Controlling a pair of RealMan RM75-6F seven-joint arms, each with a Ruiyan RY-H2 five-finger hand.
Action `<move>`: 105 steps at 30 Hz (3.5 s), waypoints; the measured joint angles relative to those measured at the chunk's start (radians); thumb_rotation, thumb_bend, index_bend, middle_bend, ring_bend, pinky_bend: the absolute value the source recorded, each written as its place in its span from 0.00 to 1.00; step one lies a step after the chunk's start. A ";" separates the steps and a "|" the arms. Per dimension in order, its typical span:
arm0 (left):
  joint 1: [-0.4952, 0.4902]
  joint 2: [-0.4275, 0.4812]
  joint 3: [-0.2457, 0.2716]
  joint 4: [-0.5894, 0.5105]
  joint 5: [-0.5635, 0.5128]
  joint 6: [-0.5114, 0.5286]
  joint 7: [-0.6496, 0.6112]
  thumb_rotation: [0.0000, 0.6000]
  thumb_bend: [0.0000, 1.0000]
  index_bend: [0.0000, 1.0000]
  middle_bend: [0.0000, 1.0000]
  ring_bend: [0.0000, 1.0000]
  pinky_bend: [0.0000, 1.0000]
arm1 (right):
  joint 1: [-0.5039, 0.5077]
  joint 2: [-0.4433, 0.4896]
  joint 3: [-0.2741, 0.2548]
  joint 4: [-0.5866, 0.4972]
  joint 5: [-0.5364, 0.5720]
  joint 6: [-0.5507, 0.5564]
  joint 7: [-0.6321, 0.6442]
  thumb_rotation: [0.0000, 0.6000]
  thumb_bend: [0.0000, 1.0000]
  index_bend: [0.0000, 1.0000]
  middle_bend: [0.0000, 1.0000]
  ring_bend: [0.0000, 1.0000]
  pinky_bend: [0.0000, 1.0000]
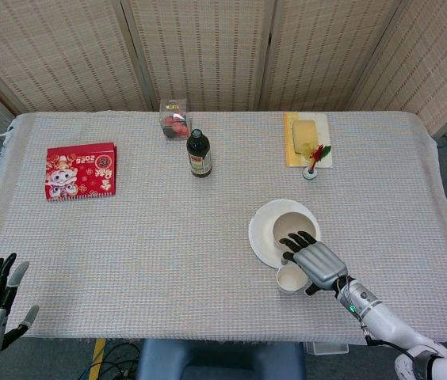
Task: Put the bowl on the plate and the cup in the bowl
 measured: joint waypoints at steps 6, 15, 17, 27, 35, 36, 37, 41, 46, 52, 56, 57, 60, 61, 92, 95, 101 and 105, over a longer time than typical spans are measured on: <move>-0.001 0.000 0.000 0.002 -0.002 -0.003 -0.001 1.00 0.31 0.00 0.00 0.00 0.26 | -0.004 0.013 0.009 -0.013 -0.007 0.023 0.008 1.00 0.21 0.53 0.08 0.00 0.00; -0.003 -0.004 -0.001 0.000 -0.006 -0.014 0.011 1.00 0.31 0.00 0.00 0.00 0.26 | -0.024 0.086 0.083 -0.058 -0.046 0.120 0.089 1.00 0.21 0.53 0.08 0.00 0.00; -0.004 -0.005 -0.001 -0.001 -0.006 -0.017 0.014 1.00 0.31 0.00 0.00 0.00 0.26 | -0.024 0.093 0.103 -0.057 -0.043 0.137 0.088 1.00 0.21 0.53 0.08 0.00 0.00; -0.005 -0.003 -0.003 -0.001 -0.012 -0.020 0.008 1.00 0.31 0.00 0.00 0.00 0.26 | -0.011 0.091 0.142 -0.006 0.041 0.140 0.077 1.00 0.21 0.53 0.08 0.00 0.00; -0.010 -0.007 -0.002 -0.002 -0.015 -0.033 0.020 1.00 0.31 0.00 0.00 0.00 0.26 | -0.008 0.096 0.138 0.042 0.087 0.111 0.068 1.00 0.21 0.53 0.08 0.00 0.00; -0.010 -0.009 -0.003 -0.002 -0.015 -0.034 0.022 1.00 0.31 0.00 0.00 0.00 0.26 | -0.007 0.093 0.137 0.048 0.088 0.108 0.069 1.00 0.21 0.53 0.08 0.00 0.00; -0.011 -0.009 -0.003 -0.002 -0.016 -0.034 0.023 1.00 0.31 0.00 0.00 0.00 0.26 | -0.007 0.088 0.136 0.055 0.088 0.105 0.070 1.00 0.21 0.53 0.08 0.00 0.00; -0.011 -0.010 -0.002 -0.002 -0.016 -0.036 0.023 1.00 0.31 0.00 0.00 0.00 0.26 | -0.003 0.054 0.130 0.091 0.092 0.091 0.074 1.00 0.21 0.53 0.08 0.00 0.00; -0.010 -0.008 -0.003 -0.001 -0.015 -0.032 0.019 1.00 0.31 0.00 0.00 0.00 0.26 | 0.005 0.007 0.124 0.139 0.103 0.076 0.068 1.00 0.21 0.53 0.08 0.00 0.00; -0.010 -0.005 -0.003 -0.001 -0.020 -0.032 0.013 1.00 0.31 0.00 0.00 0.00 0.26 | 0.017 -0.045 0.125 0.192 0.115 0.062 0.067 1.00 0.21 0.53 0.08 0.00 0.00; -0.012 -0.003 -0.007 0.000 -0.029 -0.035 0.007 1.00 0.31 0.00 0.00 0.00 0.26 | 0.026 -0.072 0.127 0.228 0.122 0.054 0.063 1.00 0.21 0.53 0.08 0.00 0.00; -0.014 -0.003 -0.007 0.001 -0.032 -0.039 0.005 1.00 0.31 0.00 0.00 0.00 0.26 | 0.028 -0.077 0.127 0.236 0.124 0.053 0.062 1.00 0.21 0.53 0.08 0.00 0.00; -0.018 -0.003 -0.008 0.002 -0.038 -0.047 0.002 1.00 0.31 0.00 0.00 0.00 0.26 | 0.036 -0.096 0.130 0.262 0.134 0.042 0.062 1.00 0.21 0.53 0.08 0.00 0.00; -0.019 -0.003 -0.009 0.002 -0.040 -0.049 0.002 1.00 0.31 0.00 0.00 0.00 0.26 | 0.039 -0.101 0.131 0.270 0.137 0.037 0.063 1.00 0.21 0.53 0.08 0.00 0.00; -0.018 -0.005 -0.011 -0.001 -0.042 -0.041 0.011 1.00 0.31 0.00 0.00 0.00 0.26 | -0.079 0.195 0.143 0.057 -0.100 0.106 0.372 1.00 0.09 0.00 0.00 0.00 0.00; -0.020 -0.008 -0.008 -0.002 -0.037 -0.048 0.019 1.00 0.31 0.00 0.00 0.00 0.26 | -0.160 0.214 0.116 0.062 -0.236 0.240 0.432 1.00 0.09 0.00 0.00 0.00 0.00; -0.024 -0.009 -0.003 -0.008 -0.035 -0.059 0.023 1.00 0.31 0.00 0.00 0.00 0.26 | -0.334 0.172 0.050 0.178 -0.423 0.516 0.488 1.00 0.09 0.00 0.00 0.00 0.00; -0.025 -0.008 -0.002 -0.007 -0.030 -0.056 0.021 1.00 0.31 0.00 0.00 0.00 0.26 | -0.422 0.107 0.014 0.278 -0.477 0.619 0.471 1.00 0.09 0.00 0.00 0.00 0.00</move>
